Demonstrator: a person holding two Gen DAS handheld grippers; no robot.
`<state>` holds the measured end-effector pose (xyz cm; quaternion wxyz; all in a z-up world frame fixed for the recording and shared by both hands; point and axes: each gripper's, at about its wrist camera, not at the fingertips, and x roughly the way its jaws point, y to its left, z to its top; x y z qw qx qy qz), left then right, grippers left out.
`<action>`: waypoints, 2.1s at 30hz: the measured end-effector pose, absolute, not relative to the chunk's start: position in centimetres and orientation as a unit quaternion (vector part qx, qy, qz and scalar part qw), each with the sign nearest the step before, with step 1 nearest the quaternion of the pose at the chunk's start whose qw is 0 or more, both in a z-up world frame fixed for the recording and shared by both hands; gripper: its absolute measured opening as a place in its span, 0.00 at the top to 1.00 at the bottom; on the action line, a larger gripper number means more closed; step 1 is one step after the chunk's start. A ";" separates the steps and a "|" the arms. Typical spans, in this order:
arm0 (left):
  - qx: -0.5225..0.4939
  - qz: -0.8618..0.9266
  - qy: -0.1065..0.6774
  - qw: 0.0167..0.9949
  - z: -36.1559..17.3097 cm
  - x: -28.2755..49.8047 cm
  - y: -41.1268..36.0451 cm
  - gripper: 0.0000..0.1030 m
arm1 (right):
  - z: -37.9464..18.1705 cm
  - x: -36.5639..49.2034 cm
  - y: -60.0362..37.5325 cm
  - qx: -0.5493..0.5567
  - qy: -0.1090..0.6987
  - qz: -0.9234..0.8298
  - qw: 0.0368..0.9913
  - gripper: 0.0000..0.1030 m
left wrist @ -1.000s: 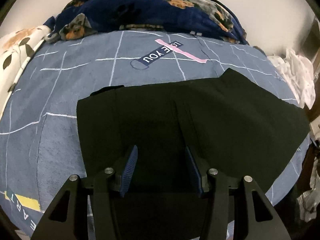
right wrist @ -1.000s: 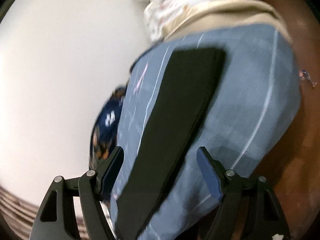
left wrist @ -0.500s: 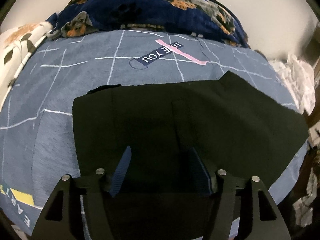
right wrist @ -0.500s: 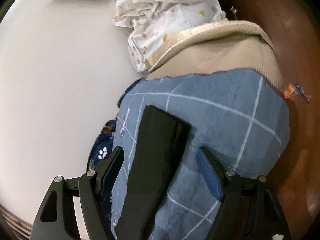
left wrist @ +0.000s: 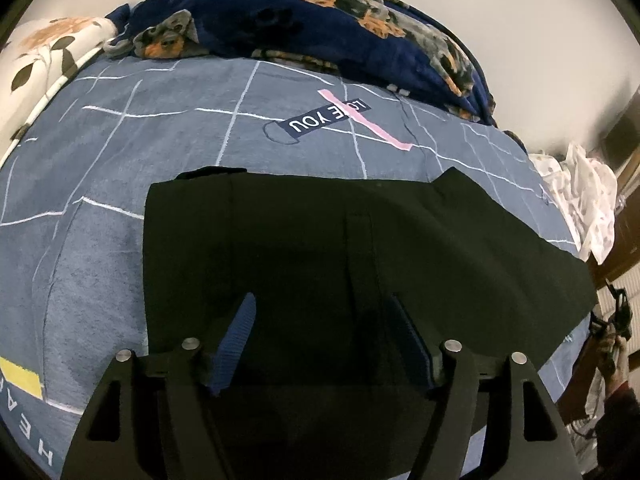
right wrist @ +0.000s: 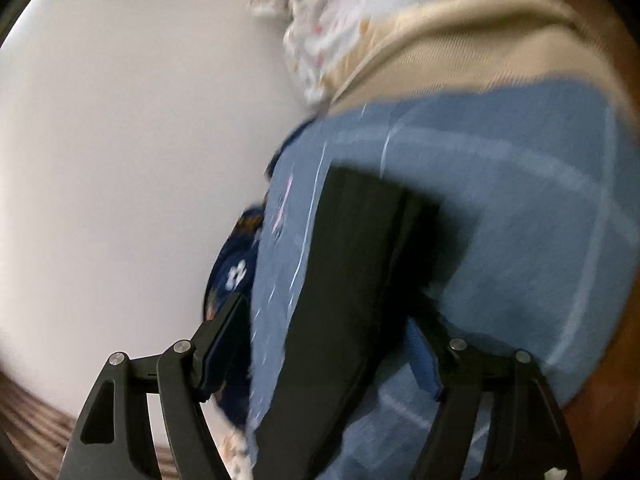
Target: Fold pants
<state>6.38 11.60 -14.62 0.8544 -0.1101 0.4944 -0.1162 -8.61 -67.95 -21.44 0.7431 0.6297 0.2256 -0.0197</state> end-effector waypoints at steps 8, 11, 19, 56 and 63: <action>-0.086 -0.122 0.495 0.856 -14.7 6.4 10.7 0.21 | -22.3 -7.9 -69.1 0.616 0.280 -0.074 0.733 0.92; -0.089 -0.122 0.494 0.856 -14.7 6.4 10.7 0.19 | -21.3 -7.5 -68.9 0.590 0.303 -0.084 0.743 0.91; -0.097 -0.127 0.490 0.857 -14.7 6.3 10.9 0.18 | -14.5 -4.9 -63.8 0.496 0.314 -0.056 0.807 0.89; -0.091 -0.140 0.481 0.861 -14.7 6.0 10.6 0.13 | -15.3 -0.6 -36.5 0.201 0.483 0.134 0.842 0.76; -0.086 -0.141 0.481 0.861 -14.7 6.0 10.4 0.12 | -15.0 -1.0 -36.0 0.236 0.477 0.205 0.822 0.47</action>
